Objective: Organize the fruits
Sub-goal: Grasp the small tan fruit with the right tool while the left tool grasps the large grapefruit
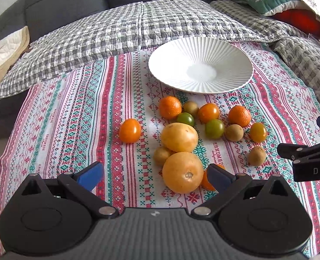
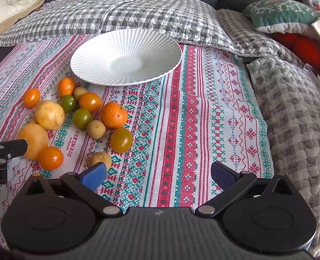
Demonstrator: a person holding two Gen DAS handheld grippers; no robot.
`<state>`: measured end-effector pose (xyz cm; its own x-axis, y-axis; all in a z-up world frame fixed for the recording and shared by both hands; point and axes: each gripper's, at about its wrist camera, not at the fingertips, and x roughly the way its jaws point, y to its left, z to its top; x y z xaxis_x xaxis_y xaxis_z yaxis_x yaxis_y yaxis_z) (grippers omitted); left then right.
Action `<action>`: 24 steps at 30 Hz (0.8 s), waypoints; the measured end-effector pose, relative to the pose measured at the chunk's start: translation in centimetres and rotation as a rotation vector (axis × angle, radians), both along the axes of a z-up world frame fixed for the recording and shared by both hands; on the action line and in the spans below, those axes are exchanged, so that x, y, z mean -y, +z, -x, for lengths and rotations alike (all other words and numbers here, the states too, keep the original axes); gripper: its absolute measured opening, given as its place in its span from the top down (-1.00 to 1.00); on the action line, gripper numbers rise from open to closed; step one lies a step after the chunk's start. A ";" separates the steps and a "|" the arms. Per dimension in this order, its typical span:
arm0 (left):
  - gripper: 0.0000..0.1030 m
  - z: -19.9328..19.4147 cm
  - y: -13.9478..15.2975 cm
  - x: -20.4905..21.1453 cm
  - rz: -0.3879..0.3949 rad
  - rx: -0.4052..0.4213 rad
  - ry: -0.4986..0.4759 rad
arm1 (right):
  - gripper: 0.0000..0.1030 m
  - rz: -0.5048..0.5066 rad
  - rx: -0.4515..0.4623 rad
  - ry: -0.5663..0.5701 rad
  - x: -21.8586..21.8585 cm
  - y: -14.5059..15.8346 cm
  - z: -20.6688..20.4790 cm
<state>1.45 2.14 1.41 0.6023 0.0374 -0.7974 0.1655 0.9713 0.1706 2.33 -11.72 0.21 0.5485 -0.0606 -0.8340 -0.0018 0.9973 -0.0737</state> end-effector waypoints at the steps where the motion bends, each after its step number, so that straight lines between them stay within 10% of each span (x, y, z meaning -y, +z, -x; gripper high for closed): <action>1: -1.00 -0.2 0.1 -0.1 -0.011 0.007 -0.008 | -0.99 -0.010 0.002 0.002 0.1 0.1 -0.2; 13: -1.00 -2.0 -1.0 -0.8 0.047 -0.066 -0.130 | -0.93 -0.088 -0.028 0.039 0.8 -0.2 -2.5; 24: -0.49 -2.2 -1.9 -1.2 0.198 -0.122 -0.159 | -0.34 -0.320 -0.175 0.035 0.5 -2.0 -3.0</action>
<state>3.66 3.34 -0.48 0.4872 -0.2136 -0.8468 0.3265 0.9439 -0.0502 5.34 -12.26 -1.78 0.3927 0.2353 -0.8891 -0.0216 0.9688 0.2468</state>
